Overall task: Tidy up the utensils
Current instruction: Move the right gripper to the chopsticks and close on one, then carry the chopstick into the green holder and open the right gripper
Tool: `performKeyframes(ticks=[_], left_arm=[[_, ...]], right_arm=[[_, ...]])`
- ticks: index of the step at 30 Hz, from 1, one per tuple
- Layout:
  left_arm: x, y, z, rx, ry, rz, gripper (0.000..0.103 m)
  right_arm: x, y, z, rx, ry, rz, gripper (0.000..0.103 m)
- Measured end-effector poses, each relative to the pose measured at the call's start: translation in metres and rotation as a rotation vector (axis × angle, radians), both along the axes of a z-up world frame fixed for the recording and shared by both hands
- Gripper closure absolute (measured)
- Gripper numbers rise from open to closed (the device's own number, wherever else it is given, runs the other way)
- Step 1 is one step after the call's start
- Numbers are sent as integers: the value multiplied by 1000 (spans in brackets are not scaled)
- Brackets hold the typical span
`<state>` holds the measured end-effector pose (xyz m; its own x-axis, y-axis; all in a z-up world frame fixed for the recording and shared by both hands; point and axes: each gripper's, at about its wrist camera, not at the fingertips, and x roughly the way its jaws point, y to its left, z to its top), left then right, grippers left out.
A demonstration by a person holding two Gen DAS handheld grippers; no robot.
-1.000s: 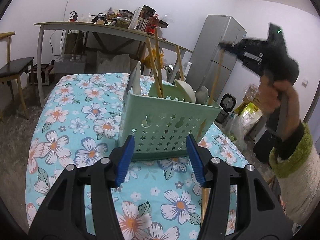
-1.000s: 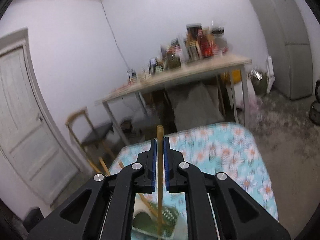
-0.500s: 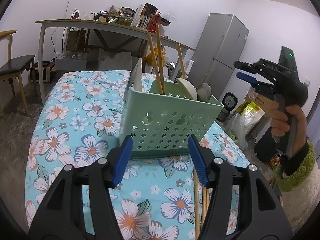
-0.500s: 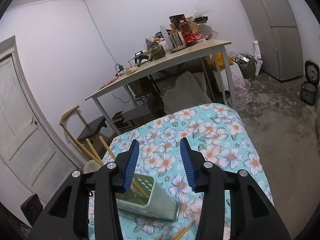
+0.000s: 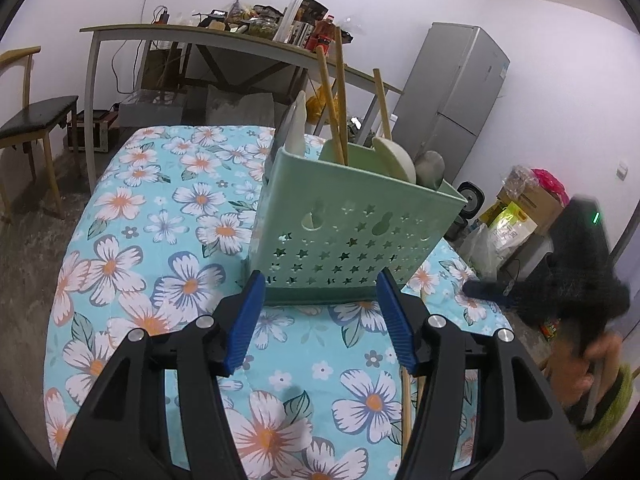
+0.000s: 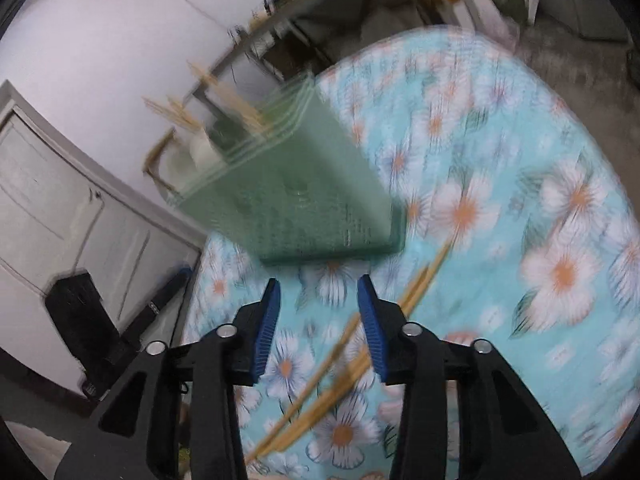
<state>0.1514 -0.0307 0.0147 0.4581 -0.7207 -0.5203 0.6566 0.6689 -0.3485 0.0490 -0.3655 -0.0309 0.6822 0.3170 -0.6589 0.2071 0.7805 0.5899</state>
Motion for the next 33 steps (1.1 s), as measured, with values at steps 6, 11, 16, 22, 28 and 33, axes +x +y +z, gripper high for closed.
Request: performKeyframes(ticks=[6, 11, 16, 22, 28, 33], left_arm=[[-3, 0, -2, 4, -2, -9, 48], [-3, 4, -5, -4, 12, -2, 48], [-1, 8, -9, -12, 32, 1, 48], [-1, 12, -8, -21, 34, 9, 48], [-6, 11, -8, -12, 31, -6, 48], [-8, 8, -13, 4, 41, -12, 48]], right_arm=[[18, 21, -40, -55, 133, 4, 72], [27, 30, -47, -107, 176, 12, 74], [38, 42, -52, -171, 204, 11, 79], [42, 54, -54, -217, 183, -7, 86], [27, 32, -41, -60, 104, -45, 94], [3, 15, 8, -70, -22, -95, 97]])
